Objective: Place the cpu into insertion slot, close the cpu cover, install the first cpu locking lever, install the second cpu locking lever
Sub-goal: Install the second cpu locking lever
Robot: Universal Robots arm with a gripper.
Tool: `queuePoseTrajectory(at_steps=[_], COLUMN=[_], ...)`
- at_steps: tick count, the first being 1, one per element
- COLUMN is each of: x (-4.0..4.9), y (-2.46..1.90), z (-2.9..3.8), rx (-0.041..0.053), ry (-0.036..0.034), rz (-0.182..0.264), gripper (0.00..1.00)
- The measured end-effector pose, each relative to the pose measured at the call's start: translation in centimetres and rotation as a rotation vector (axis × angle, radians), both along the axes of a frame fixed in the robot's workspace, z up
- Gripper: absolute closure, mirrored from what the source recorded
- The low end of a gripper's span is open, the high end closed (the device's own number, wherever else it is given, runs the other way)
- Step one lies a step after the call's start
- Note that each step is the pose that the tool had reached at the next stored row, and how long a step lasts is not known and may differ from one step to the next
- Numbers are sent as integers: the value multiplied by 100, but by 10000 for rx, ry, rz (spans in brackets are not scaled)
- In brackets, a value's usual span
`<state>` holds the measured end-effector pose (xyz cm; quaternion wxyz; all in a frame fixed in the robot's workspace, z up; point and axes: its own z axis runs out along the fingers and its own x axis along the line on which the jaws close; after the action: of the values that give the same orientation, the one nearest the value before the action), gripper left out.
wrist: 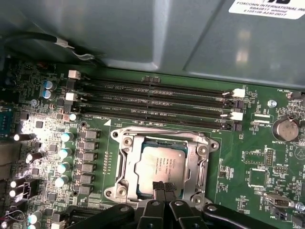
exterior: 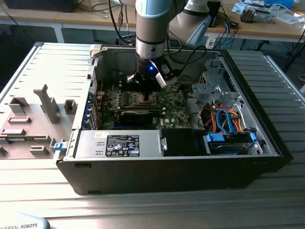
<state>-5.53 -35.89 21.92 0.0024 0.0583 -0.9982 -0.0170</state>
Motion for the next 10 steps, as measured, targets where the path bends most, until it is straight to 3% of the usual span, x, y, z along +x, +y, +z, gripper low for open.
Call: queuePoseTrajectory(at_steps=[10], x=[3], y=[0], z=[58], rx=[-57], ry=[0], rz=[0], gripper=[89])
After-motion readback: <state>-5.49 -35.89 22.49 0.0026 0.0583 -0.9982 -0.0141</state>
